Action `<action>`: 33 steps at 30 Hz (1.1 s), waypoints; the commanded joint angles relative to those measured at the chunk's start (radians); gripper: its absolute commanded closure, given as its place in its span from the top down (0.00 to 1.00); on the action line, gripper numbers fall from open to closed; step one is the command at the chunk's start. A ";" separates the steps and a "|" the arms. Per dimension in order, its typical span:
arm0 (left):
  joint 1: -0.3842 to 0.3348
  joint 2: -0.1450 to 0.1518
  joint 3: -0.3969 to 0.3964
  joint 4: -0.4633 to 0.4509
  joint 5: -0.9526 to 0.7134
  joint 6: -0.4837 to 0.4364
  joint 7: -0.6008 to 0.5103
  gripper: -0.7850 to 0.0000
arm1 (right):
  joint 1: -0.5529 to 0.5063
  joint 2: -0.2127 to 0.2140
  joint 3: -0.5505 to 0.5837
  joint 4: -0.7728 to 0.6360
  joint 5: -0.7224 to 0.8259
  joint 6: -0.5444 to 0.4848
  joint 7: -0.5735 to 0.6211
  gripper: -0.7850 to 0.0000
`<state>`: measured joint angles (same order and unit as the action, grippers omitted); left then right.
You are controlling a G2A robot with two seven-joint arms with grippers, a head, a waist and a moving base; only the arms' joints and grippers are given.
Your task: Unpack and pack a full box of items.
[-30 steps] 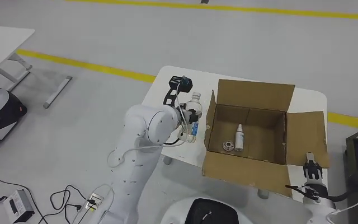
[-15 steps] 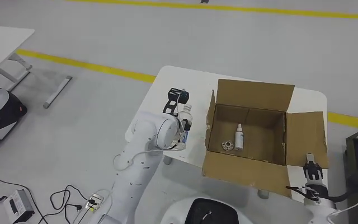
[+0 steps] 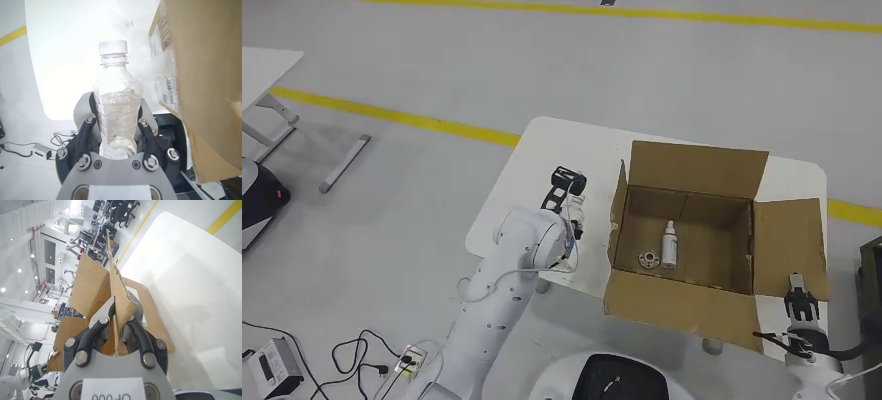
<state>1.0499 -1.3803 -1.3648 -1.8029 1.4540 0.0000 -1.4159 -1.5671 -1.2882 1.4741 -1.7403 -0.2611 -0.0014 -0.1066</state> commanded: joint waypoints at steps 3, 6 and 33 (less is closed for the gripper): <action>0.003 0.013 -0.006 0.105 0.080 -0.118 0.081 0.00 | 0.000 0.000 0.000 0.000 0.000 0.000 0.000 0.00; 0.026 0.017 -0.016 0.171 0.082 -0.134 0.157 0.00 | 0.000 0.000 0.000 0.000 0.000 0.000 0.000 0.00; -0.108 0.001 0.020 0.591 0.034 0.012 0.360 0.00 | 0.000 0.000 0.000 0.000 0.000 0.000 0.000 0.00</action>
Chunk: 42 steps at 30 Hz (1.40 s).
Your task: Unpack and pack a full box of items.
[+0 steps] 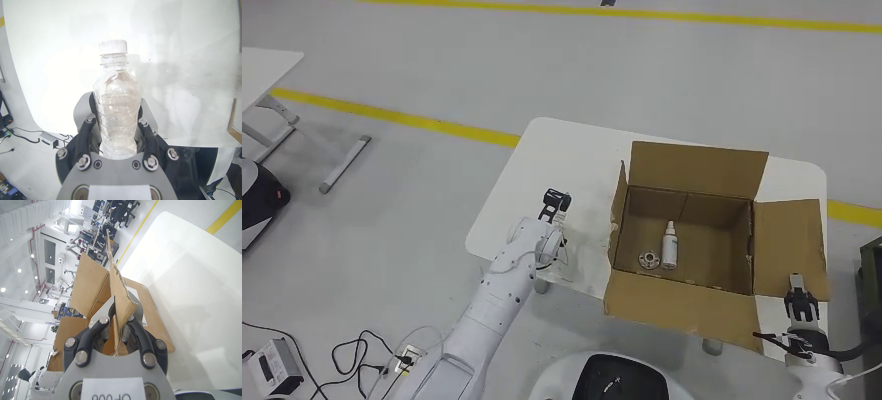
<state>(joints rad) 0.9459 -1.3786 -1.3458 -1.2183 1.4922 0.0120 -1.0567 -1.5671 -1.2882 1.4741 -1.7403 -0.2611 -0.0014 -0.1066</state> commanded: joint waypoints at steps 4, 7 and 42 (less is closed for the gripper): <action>-0.012 0.001 0.005 0.018 0.001 -0.011 0.005 0.00 | 0.000 0.000 0.000 0.000 0.000 0.000 0.000 0.00; -0.015 0.002 0.008 0.028 0.006 -0.020 0.007 0.01 | 0.000 0.000 0.000 0.000 0.000 0.000 0.000 0.00; 0.084 0.024 -0.057 -0.375 -0.036 -0.062 -0.091 1.00 | 0.000 0.000 0.000 0.000 0.000 0.000 0.000 0.00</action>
<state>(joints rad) 1.0087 -1.3558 -1.3913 -1.5102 1.4675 -0.0589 -1.1287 -1.5671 -1.2882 1.4741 -1.7403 -0.2611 -0.0014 -0.1066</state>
